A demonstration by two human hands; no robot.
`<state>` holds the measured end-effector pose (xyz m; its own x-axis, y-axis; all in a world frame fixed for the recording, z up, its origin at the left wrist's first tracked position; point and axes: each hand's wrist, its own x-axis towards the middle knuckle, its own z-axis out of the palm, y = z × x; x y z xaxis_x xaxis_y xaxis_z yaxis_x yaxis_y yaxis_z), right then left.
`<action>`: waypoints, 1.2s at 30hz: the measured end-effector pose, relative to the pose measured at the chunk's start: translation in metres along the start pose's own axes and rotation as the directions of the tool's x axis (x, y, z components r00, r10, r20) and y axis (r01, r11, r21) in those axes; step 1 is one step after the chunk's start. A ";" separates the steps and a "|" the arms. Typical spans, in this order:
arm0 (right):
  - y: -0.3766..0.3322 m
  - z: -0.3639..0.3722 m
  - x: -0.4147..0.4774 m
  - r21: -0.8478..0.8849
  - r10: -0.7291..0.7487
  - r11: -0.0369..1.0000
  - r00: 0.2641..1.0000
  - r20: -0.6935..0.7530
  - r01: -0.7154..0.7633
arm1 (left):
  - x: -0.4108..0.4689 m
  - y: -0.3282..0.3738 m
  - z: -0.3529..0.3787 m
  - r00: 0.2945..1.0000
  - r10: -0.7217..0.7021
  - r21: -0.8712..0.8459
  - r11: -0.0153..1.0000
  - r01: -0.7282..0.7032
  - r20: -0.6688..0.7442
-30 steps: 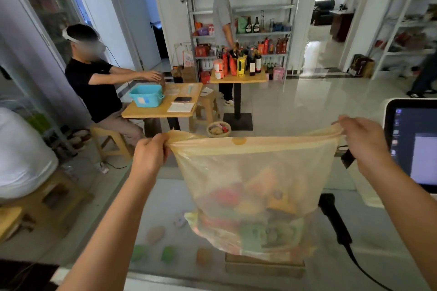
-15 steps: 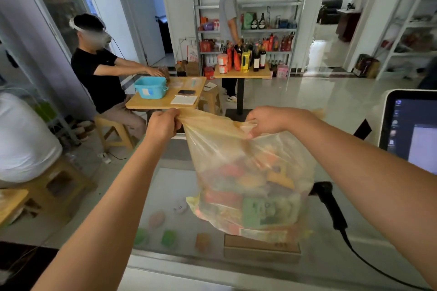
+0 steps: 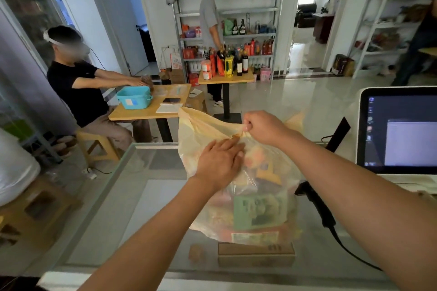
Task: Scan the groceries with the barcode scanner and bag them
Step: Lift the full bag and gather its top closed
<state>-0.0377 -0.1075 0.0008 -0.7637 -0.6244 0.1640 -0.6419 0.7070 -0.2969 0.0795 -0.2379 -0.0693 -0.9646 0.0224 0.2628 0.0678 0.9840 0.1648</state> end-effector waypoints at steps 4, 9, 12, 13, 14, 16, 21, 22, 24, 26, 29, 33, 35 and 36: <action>-0.011 0.024 -0.022 -0.082 -0.005 0.997 0.999 0.039 0.008 | 0.007 -0.006 0.009 1.000 -0.022 0.027 0.999 0.022 0.006; -0.031 0.067 -0.058 -0.295 -0.105 0.954 0.981 -0.165 0.052 | 0.000 -0.019 0.004 0.996 -0.085 -0.267 0.961 0.077 -0.019; -0.034 0.084 -0.066 -0.324 -0.157 0.943 0.964 -0.213 0.082 | -0.012 -0.029 -0.003 0.917 -0.325 -0.635 0.765 0.111 -0.231; -0.033 0.086 -0.067 -0.317 -0.180 0.943 0.956 -0.231 0.101 | -0.016 -0.032 -0.003 0.856 -0.377 -0.627 0.775 0.082 -0.354; -0.032 0.086 -0.068 -0.310 -0.201 0.943 0.947 -0.252 0.118 | -0.020 -0.033 -0.001 0.777 -0.435 -0.566 0.815 0.124 -0.456; -0.030 0.085 -0.068 -0.303 -0.217 0.944 0.936 -0.278 0.129 | -0.020 -0.043 0.006 0.572 -0.636 -0.514 0.766 0.387 -0.518; -0.030 0.087 -0.067 -0.294 -0.222 0.945 0.942 -0.254 0.143 | 0.003 -0.049 -0.007 0.681 -0.732 -0.592 0.544 0.594 0.011; -0.029 0.088 -0.067 -0.281 -0.229 0.948 0.934 -0.273 0.150 | 0.007 -0.042 -0.010 0.778 -0.628 -0.495 0.680 0.540 -0.013; -0.031 0.087 -0.070 -0.250 -0.210 0.959 0.925 -0.317 0.132 | 0.010 -0.020 -0.011 0.934 -0.352 -0.347 0.885 0.311 -0.060; -0.034 0.086 -0.072 -0.233 -0.215 0.962 0.924 -0.317 0.144 | 0.013 -0.005 -0.010 0.991 -0.136 -0.273 0.954 0.128 -0.013; -0.033 0.081 -0.090 -0.192 -0.227 0.965 0.939 -0.258 0.181 | 0.020 -0.011 -0.005 0.993 0.002 -0.192 0.981 0.020 0.114; -0.007 0.036 -0.144 0.384 0.075 0.885 0.734 -0.675 0.263 | 0.023 -0.017 0.009 0.972 0.008 -0.001 1.000 -0.008 0.236; 0.034 0.019 -0.144 0.710 0.568 0.683 0.486 -0.664 0.171 | 0.025 -0.013 0.010 0.971 0.026 0.036 0.999 -0.036 0.238; 0.057 0.014 -0.131 0.821 0.735 0.570 0.428 -0.526 0.031 | 0.025 -0.012 0.009 0.971 0.040 0.046 0.998 -0.052 0.237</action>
<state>0.0264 0.0104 -0.0506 -0.8350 0.4271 0.3469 -0.3323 0.1110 -0.9366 0.0525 -0.2474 -0.0729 -0.9941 0.1027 0.0362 0.1061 0.9886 0.1067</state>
